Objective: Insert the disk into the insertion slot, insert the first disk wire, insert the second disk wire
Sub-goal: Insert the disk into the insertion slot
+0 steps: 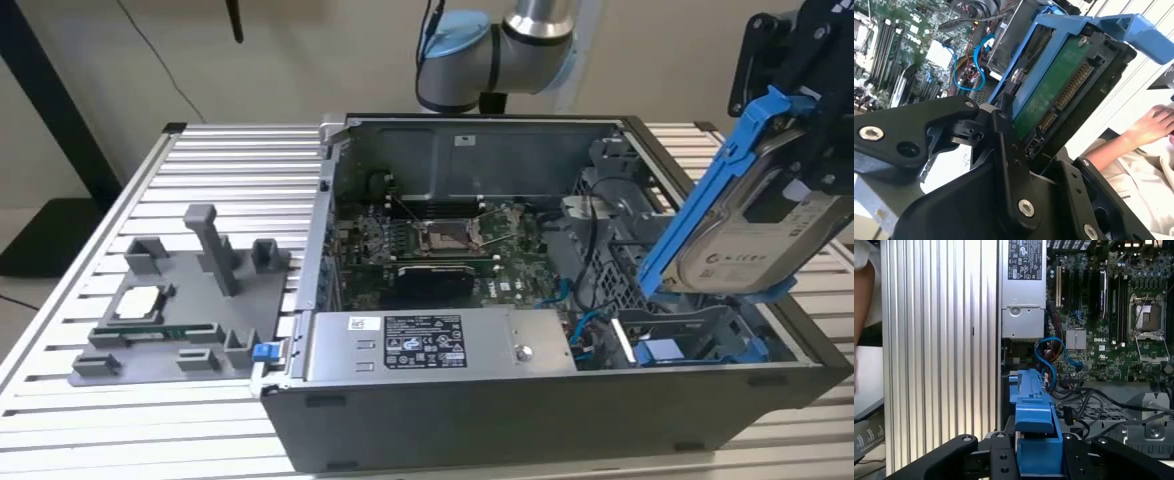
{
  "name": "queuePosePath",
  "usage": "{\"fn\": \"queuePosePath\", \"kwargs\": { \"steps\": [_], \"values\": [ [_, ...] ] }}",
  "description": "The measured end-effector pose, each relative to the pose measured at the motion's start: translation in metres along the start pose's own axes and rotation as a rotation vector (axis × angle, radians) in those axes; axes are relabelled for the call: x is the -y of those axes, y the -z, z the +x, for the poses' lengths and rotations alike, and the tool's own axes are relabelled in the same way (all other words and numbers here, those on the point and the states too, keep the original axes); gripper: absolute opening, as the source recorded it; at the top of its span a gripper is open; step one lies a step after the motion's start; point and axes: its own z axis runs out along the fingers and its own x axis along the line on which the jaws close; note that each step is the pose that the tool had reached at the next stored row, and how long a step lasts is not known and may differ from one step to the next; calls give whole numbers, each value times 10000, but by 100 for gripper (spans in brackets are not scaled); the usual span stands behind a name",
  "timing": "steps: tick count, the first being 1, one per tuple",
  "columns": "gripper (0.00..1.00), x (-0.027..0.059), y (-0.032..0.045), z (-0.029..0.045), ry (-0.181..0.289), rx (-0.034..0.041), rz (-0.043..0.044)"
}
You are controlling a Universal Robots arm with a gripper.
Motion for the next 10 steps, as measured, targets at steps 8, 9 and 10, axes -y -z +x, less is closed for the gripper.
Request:
{"fn": "queuePosePath", "kwargs": {
  "steps": [8,9,10],
  "values": [
    [0,4,-99,-3,-5,-6,270],
    [0,7,-112,-3,-4,-6,273],
    [0,8,-119,-4,-5,-6,273]
  ]
}}
